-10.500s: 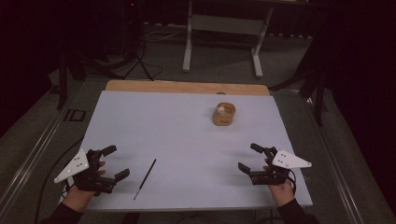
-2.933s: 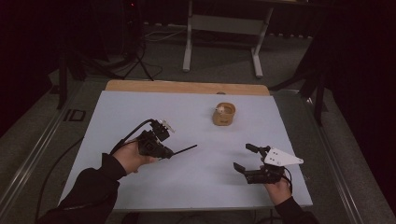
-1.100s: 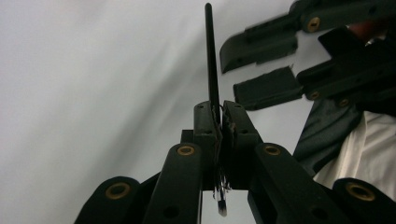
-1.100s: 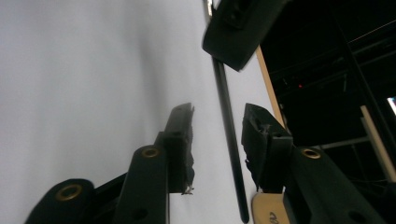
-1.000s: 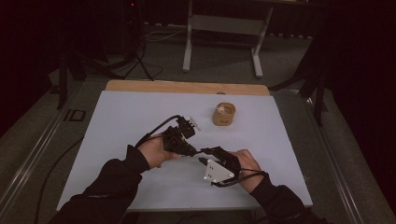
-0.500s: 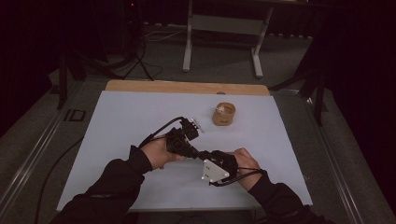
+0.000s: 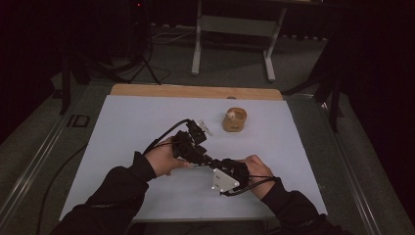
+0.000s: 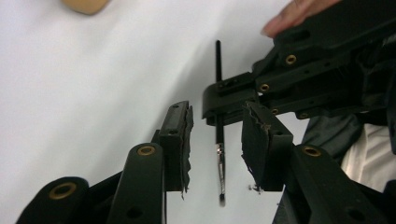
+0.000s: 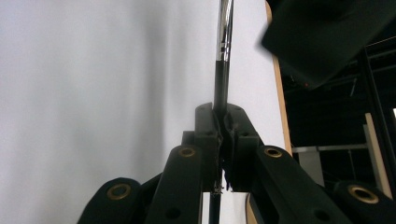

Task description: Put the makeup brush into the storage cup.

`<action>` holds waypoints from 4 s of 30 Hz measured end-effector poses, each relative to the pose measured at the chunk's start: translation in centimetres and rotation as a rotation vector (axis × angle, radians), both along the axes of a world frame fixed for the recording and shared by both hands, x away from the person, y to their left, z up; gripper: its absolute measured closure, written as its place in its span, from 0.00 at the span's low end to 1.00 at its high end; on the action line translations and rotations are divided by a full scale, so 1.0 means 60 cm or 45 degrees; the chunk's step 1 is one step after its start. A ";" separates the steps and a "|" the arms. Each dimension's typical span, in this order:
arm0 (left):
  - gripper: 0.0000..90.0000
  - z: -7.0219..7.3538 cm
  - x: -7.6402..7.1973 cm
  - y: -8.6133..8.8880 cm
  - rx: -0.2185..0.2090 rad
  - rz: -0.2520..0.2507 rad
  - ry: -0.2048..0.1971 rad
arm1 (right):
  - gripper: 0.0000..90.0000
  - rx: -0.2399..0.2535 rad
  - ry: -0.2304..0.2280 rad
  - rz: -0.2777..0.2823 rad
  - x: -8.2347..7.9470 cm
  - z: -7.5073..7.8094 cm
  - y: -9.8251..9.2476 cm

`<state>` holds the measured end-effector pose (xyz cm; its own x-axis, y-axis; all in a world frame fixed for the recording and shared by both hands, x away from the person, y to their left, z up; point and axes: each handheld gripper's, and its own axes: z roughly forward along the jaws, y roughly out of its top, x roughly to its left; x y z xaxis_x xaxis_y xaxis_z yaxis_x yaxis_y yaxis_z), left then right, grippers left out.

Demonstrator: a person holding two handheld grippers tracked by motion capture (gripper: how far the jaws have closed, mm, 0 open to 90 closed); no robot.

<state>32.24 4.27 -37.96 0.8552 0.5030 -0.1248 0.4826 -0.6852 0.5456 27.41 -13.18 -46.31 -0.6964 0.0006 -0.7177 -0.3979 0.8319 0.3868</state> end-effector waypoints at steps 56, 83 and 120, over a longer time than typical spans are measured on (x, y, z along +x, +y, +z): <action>0.00 -0.117 -0.030 0.186 -0.532 0.185 -0.320 | 0.95 0.971 0.499 -0.414 0.078 0.151 -0.117; 0.01 -0.181 -0.067 0.257 -0.732 0.309 -0.437 | 0.95 1.202 0.596 -0.834 0.128 0.145 -0.145; 0.01 -0.195 -0.070 0.252 -0.710 0.250 -0.422 | 0.95 1.247 0.445 -0.778 0.184 0.184 -0.143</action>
<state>28.03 19.41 -49.68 0.7921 0.5897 -0.1577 0.3159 -0.1750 0.9325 38.47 -21.78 -35.24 -0.5479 0.8366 -0.0015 0.2113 0.1401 0.9673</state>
